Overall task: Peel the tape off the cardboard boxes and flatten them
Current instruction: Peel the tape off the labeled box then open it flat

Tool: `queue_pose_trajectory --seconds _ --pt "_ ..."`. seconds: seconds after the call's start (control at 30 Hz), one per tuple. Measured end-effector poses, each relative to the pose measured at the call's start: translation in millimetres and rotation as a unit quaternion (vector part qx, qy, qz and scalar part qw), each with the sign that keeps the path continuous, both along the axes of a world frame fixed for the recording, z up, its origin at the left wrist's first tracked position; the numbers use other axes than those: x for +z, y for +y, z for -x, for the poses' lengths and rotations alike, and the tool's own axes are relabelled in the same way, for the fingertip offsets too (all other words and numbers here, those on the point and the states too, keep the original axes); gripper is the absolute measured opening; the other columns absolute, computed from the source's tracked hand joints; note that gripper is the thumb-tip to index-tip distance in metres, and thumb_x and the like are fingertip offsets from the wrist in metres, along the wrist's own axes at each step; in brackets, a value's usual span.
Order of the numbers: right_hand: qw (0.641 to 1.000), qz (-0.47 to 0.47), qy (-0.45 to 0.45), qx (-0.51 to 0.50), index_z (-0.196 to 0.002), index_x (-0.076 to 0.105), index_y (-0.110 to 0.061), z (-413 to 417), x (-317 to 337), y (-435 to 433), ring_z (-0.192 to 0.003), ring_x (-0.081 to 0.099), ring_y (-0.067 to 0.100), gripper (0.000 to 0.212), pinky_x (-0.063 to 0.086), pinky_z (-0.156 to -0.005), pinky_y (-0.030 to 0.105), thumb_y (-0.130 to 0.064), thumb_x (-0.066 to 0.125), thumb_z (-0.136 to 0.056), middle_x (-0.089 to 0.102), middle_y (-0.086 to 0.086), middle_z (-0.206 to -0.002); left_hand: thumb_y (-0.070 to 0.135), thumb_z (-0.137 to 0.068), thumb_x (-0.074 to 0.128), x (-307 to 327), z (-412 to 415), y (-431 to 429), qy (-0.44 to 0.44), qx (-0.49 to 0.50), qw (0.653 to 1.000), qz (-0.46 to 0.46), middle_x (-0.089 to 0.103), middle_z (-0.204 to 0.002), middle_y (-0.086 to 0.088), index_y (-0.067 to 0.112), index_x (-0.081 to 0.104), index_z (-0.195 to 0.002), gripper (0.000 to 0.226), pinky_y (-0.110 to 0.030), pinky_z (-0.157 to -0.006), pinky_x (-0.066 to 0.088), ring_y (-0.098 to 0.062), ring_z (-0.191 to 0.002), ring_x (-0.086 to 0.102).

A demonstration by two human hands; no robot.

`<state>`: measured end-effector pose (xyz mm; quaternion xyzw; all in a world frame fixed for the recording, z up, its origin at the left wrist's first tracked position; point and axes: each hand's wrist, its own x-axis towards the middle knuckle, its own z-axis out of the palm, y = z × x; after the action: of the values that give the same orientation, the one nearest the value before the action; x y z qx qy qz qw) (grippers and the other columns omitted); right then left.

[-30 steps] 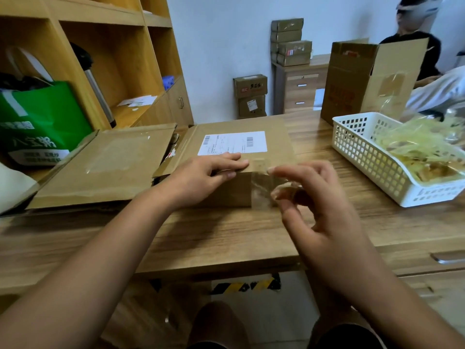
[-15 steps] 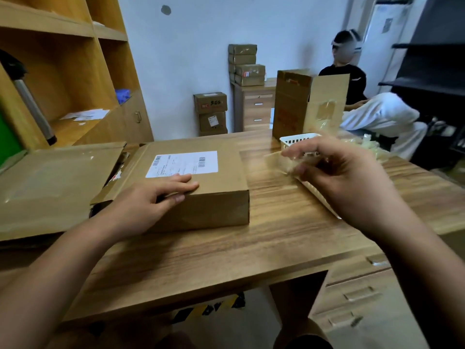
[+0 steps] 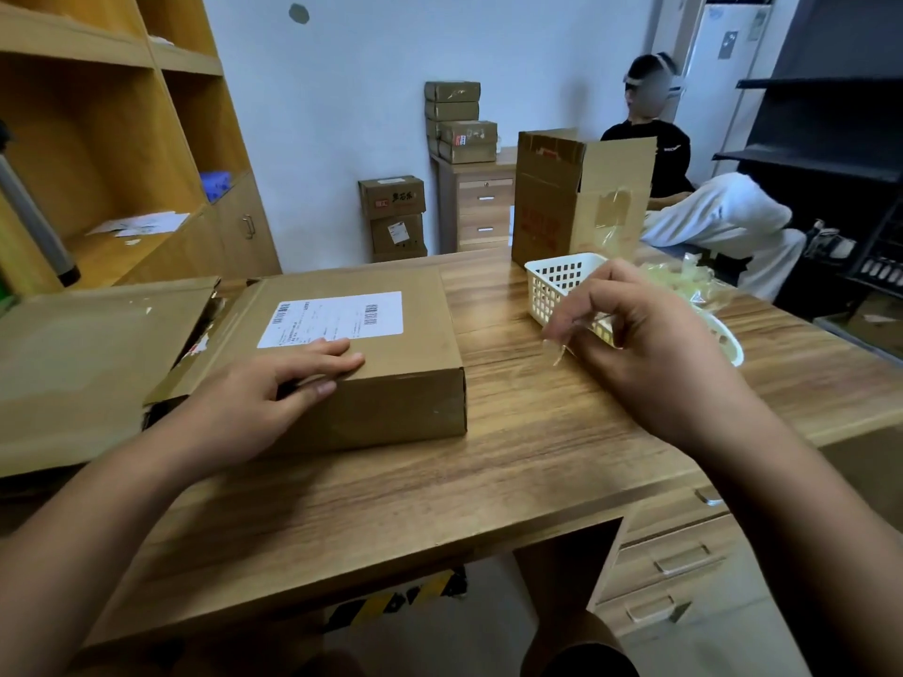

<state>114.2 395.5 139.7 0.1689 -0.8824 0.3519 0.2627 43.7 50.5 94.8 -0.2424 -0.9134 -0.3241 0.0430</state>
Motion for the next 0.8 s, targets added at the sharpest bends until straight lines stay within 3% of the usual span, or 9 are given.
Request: queue_pose_trajectory --seconds 0.1,0.17,0.27,0.37,0.53,0.67,0.8 --pt "1.0 0.0 0.001 -0.018 -0.076 0.069 -0.037 5 -1 5 -0.095 0.054 -0.003 0.037 0.036 -0.08 0.003 -0.002 0.075 -0.084 0.052 -0.01 -0.107 0.025 -0.097 0.061 0 0 1 0.007 0.0 1.0 -0.003 0.05 -0.137 0.041 0.059 0.062 -0.124 0.044 -0.036 -0.121 0.028 0.014 -0.138 0.035" --pt "0.999 -0.024 0.009 -0.022 -0.075 0.068 -0.046 6 -2 6 -0.102 0.047 -0.001 0.035 0.032 -0.085 0.002 -0.014 0.079 -0.083 0.046 -0.012 -0.112 0.025 -0.096 0.062 0 -1 2 0.009 0.001 1.0 -0.006 0.05 -0.135 0.043 0.06 0.062 -0.122 0.044 -0.033 -0.12 0.029 0.016 -0.136 0.036" --pt "0.999 -0.044 0.01 -0.005 -0.083 0.069 -0.05 7 0 8 -0.111 0.044 0.008 0.026 0.032 -0.091 0.009 -0.025 0.079 -0.083 0.052 -0.01 -0.11 0.037 -0.091 0.057 1 -1 2 0.014 -0.003 1.0 -0.003 0.05 -0.136 0.042 0.065 0.058 -0.122 0.042 -0.036 -0.119 0.031 0.013 -0.137 0.037" --pt "1.0 -0.013 -0.005 0.018 -0.1 0.075 -0.033 9 6 15 -0.104 0.056 0.006 0.013 0.041 -0.086 0.018 -0.024 0.073 -0.09 0.06 -0.01 -0.106 0.045 -0.086 0.053 0 0 0 0.013 -0.004 1.0 0.002 0.049 -0.138 0.041 0.067 0.056 -0.124 0.043 -0.041 -0.12 0.031 0.011 -0.138 0.037" --pt "0.997 0.003 0.048 -0.064 -0.108 0.072 -0.03 11 27 37 -0.084 0.06 -0.004 0.014 0.043 -0.074 0.008 -0.025 0.067 -0.096 0.069 -0.013 -0.097 0.048 -0.085 0.053 -2 1 -1 0.02 -0.009 1.0 -0.001 0.051 -0.137 0.04 0.066 0.057 -0.123 0.043 -0.043 -0.119 0.032 0.01 -0.138 0.039" --pt "0.982 -0.022 0.064 -0.177 -0.11 0.068 -0.026 15 47 61 -0.085 0.067 0.016 0.015 0.055 -0.084 0.036 -0.031 0.064 -0.097 0.073 0.0 -0.092 0.052 -0.085 0.051 -3 3 -2 0.024 -0.01 1.0 0.001 0.051 -0.139 0.037 0.065 0.057 -0.125 0.043 -0.047 -0.119 0.033 0.006 -0.14 0.04" --pt "0.965 -0.063 0.002 -0.254 -0.112 0.065 -0.021 23 56 83 -0.097 0.067 0.024 0.019 0.053 -0.085 0.038 -0.033 0.062 -0.097 0.072 0.003 -0.103 0.05 -0.086 0.051 -5 5 -3 0.028 -0.006 1.0 0.003 0.051 -0.139 0.037 0.065 0.056 -0.126 0.043 -0.048 -0.118 0.034 0.006 -0.14 0.038"
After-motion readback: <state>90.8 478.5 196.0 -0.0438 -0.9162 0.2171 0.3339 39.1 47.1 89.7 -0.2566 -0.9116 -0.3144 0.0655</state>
